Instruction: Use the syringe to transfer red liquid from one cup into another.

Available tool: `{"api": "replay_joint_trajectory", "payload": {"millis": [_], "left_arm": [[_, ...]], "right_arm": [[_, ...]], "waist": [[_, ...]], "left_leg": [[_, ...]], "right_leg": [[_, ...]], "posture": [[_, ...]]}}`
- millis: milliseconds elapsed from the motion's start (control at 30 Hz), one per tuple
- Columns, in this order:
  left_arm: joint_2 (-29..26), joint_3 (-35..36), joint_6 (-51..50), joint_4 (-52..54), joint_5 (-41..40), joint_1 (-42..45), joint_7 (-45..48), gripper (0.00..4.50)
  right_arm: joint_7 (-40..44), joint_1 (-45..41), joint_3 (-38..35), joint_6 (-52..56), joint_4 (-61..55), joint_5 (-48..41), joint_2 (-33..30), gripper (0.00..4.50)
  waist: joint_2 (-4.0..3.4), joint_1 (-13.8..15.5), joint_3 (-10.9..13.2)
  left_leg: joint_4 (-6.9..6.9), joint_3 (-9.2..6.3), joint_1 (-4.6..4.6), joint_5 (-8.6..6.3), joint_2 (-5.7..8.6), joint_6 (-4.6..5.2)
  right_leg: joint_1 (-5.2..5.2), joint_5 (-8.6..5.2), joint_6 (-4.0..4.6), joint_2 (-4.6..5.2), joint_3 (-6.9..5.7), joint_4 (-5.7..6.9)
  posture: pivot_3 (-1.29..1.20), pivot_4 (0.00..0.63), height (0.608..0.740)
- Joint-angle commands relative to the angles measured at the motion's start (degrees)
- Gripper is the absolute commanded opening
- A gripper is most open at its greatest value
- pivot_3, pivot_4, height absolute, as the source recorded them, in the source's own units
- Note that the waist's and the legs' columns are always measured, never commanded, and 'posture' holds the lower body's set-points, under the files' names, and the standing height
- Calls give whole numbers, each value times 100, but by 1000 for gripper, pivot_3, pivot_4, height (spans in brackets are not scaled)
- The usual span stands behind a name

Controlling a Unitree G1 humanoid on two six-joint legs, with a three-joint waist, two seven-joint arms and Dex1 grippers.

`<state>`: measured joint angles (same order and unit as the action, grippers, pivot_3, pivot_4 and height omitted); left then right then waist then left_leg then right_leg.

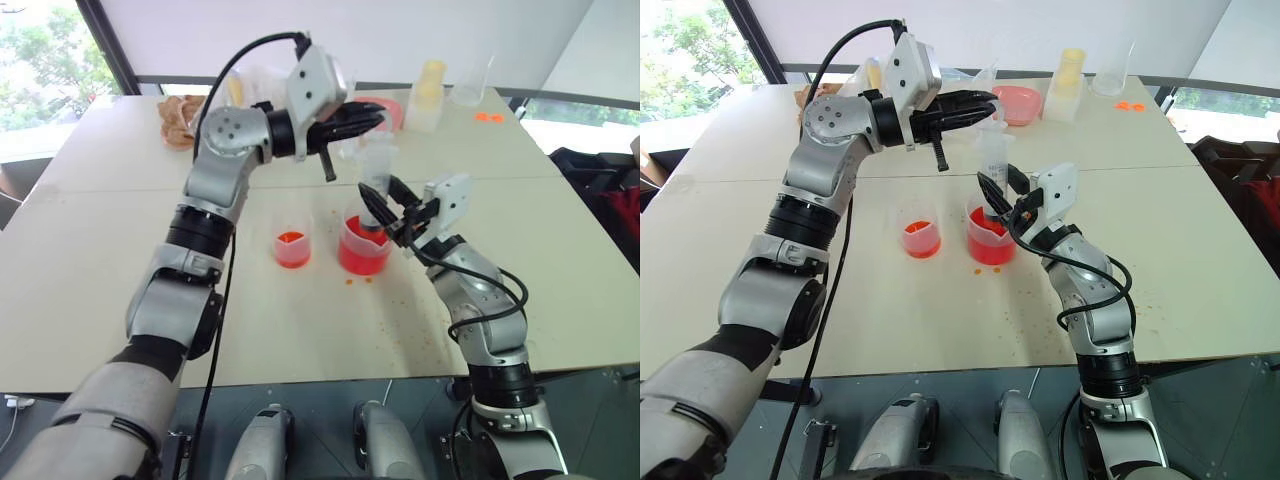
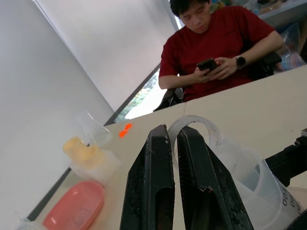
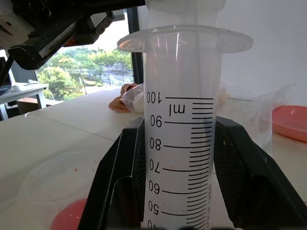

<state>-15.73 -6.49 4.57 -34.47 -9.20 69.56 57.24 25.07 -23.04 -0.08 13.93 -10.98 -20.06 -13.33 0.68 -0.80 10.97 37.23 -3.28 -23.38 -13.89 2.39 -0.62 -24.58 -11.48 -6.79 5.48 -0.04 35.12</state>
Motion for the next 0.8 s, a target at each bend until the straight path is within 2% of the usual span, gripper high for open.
{"api": "replay_joint_trajectory", "payload": {"millis": [33, 300, 400, 567, 667, 800], "left_arm": [[-255, 527, 392, -163, 30, 656, -659, 29], [-280, 459, 338, -142, -100, 640, -355, 29], [-240, 371, 163, 173, -179, 418, -179, 1033], [-308, 363, -173, 449, -237, 245, -62, 3010], [-488, 446, -893, 850, -558, 13, 216, 3010], [-1042, 736, -2621, 1678, -1409, -494, 679, 3010]], "right_arm": [[351, 141, 461, 4, -80, 43, 55, 1438], [351, 102, 448, -34, -35, 83, 91, 1438], [310, 54, 416, -81, 4, 111, 147, 1438], [218, -57, 339, -220, 55, 148, 218, 1438], [135, -202, 226, -306, 75, 173, 215, 1438], [20, -282, 54, -422, 138, 233, 168, 1438]], "waist": [[0, -4, 0], [0, -3, 0], [0, -10, 0], [0, -19, 0], [0, -25, 0], [-1, -54, 0]], "left_leg": [[0, 1, 0, 0, 0, 0], [0, 0, 0, 0, 0, 0], [0, 0, 0, 0, 0, 0], [0, -1, 1, 0, 0, 0], [0, -1, 2, 0, -1, 0], [0, -4, 2, 0, -4, 0]], "right_leg": [[0, 0, 0, 0, 0, 0], [0, 0, 0, 0, 0, 0], [0, 0, 0, 0, 0, 0], [0, 0, 0, -1, 0, 2], [0, 0, 0, -1, 0, 4], [-1, 0, 0, -4, 0, 8]], "posture": [[0, 150, 740], [0, 150, 740], [0, 150, 740], [0, 150, 740], [0, 150, 740], [0, 150, 740]]}}
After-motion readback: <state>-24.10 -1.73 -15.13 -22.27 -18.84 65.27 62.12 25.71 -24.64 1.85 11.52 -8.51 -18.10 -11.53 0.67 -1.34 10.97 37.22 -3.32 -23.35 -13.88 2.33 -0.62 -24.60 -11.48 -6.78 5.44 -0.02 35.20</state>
